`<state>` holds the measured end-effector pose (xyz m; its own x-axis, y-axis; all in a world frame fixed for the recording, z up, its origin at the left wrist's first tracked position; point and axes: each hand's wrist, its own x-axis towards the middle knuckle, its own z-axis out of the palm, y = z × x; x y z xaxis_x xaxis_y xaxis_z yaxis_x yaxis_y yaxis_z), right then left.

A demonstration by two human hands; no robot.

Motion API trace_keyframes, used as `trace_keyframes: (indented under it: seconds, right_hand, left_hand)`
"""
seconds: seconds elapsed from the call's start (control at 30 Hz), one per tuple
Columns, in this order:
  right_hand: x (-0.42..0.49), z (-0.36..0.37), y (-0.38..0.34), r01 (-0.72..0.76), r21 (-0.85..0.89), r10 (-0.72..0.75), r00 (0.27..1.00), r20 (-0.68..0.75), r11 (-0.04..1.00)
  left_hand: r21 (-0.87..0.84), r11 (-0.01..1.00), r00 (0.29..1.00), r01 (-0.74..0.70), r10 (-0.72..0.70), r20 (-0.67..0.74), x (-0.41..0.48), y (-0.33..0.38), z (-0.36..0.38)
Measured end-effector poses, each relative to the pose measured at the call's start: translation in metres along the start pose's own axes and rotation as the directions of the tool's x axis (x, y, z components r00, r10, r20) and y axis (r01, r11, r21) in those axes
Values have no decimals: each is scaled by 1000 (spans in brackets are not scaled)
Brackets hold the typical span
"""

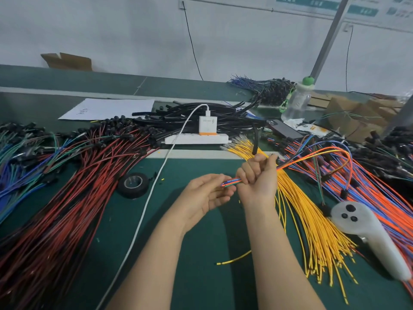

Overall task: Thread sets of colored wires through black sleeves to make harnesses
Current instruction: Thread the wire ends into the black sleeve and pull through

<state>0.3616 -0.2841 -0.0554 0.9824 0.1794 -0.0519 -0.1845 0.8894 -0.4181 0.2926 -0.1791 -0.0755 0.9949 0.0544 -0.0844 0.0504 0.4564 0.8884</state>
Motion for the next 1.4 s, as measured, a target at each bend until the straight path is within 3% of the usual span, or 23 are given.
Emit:
trace_keyframes:
  seconds: [0.1,0.53,0.9,1.03,1.2,1.3,1.4]
  right_hand:
    - [1,-2,-3,24,-11,-24,1000,-6,1000]
    - [2,-4,-4,39,-30,-39,999,-12,999]
    - [1,-8,-6,-58,95,59,998,-15,994]
    - [2,-8,-9,-45,66,46,999,-6,997]
    - [1,-4,-4,5,-29,-5,1000,0,1000]
    - [0,-2,-2,22,-75,-23,1000,-6,997]
    - [2,-4,-5,28,-89,-29,999,-14,996]
  left_hand:
    - [-20,999,999,38,-37,32,-1,3,-1]
    - [237,971,998,-35,47,-46,2,-8,1]
    - [319,943,995,-94,77,66,-2,-2,-4]
    - [231,973,999,3,-15,49,-3,0,-8]
    - [-104,991,992,81,-90,-84,4,0,3]
    - [44,996,990,80,-74,-117,6,-6,12]
    - [237,972,993,-4,32,-115,3,-9,10]
